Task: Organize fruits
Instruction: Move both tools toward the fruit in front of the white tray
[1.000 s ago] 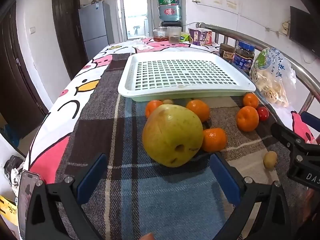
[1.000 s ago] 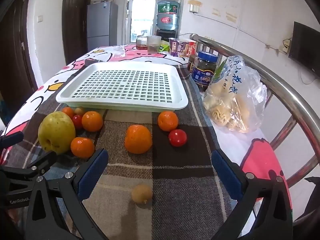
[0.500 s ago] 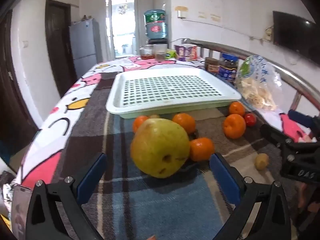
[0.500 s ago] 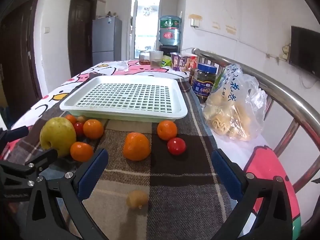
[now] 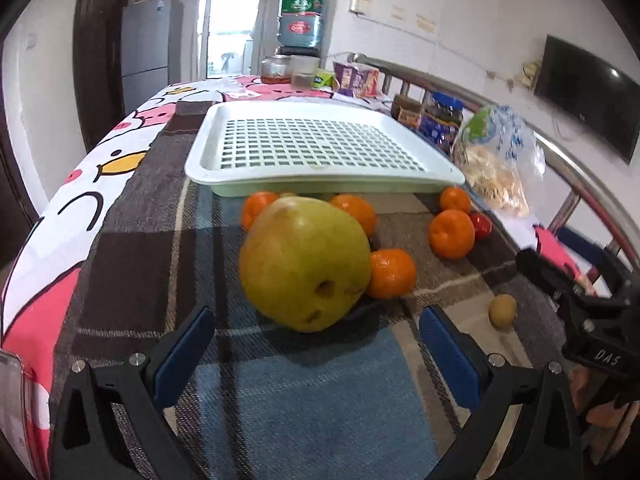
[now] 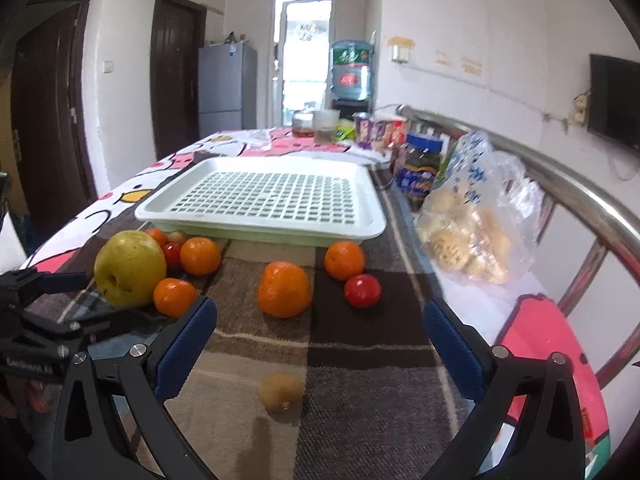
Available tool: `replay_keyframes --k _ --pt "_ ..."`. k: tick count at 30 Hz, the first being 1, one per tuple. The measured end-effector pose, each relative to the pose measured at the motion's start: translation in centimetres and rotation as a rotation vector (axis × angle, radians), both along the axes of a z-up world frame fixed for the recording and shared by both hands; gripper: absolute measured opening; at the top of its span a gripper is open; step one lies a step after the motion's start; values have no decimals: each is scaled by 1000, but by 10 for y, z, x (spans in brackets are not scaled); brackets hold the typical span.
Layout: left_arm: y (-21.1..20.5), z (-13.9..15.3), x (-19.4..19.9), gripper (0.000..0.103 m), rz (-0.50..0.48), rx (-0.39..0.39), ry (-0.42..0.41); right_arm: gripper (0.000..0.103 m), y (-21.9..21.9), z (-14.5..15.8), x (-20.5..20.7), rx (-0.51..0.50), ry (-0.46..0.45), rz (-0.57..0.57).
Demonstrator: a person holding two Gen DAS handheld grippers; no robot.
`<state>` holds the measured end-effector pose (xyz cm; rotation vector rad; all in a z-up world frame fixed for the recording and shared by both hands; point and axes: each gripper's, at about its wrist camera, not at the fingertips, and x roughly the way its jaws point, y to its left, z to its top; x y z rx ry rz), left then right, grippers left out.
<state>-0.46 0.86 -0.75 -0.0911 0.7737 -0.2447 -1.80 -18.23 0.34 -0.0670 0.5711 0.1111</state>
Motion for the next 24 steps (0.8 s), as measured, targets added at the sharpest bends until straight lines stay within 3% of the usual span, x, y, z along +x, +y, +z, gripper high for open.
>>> replay_keyframes --k 3,7,13,17,24 --pt "4 4 -4 103 -7 -30 -23 103 -4 -1 -1 36 9 24" --pt "4 4 -5 103 -35 -53 5 103 -12 1 -7 96 7 83" --pt "5 20 -2 103 -4 -20 -19 103 -11 8 -8 58 33 118" --pt "13 25 12 103 15 -64 -11 103 -8 17 2 93 65 159" --pt "16 24 29 103 1 -69 -18 103 1 17 31 143 125 148"
